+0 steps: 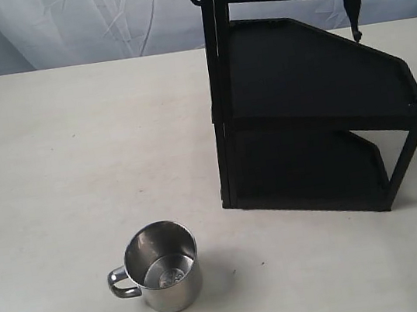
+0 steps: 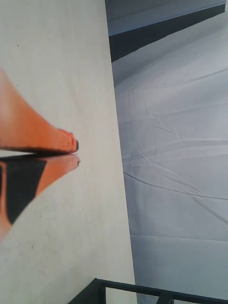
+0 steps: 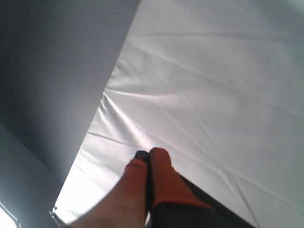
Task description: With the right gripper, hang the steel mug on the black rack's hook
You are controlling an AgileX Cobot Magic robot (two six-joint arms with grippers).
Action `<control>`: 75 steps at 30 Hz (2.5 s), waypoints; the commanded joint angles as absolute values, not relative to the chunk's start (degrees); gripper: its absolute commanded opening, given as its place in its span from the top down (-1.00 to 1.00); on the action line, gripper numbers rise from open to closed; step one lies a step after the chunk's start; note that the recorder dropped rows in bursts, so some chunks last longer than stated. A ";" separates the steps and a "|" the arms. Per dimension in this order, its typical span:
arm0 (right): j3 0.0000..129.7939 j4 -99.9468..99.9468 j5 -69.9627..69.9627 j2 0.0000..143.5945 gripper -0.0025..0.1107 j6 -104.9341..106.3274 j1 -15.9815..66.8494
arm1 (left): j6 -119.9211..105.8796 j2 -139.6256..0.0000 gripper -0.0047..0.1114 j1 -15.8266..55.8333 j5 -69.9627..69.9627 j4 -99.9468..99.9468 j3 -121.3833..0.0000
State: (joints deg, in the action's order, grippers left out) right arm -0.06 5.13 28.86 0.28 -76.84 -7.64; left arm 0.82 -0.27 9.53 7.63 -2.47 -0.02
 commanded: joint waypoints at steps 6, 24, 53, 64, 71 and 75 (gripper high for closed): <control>0.00 17.80 33.73 0.00 0.97 -97.87 -7.91 | 0.96 0.00 0.89 9.80 7.32 -2.55 0.00; 32.82 99.95 53.49 37.16 0.97 -121.19 -2.12 | 0.96 0.00 0.89 9.80 7.32 -2.55 0.00; 47.75 99.95 11.81 83.26 0.97 -117.05 61.27 | 0.96 0.00 0.89 9.80 7.32 -2.55 0.00; 47.75 99.66 -9.92 84.04 0.97 -101.50 61.37 | 0.96 0.00 0.89 9.80 7.32 -2.55 0.00; 47.75 78.80 -14.67 86.63 0.97 -78.00 61.37 | 0.96 0.00 0.89 9.80 7.32 -2.55 0.00; 47.75 53.58 -14.32 86.75 0.97 -57.97 62.05 | 0.96 0.00 0.89 9.80 7.32 -2.55 0.00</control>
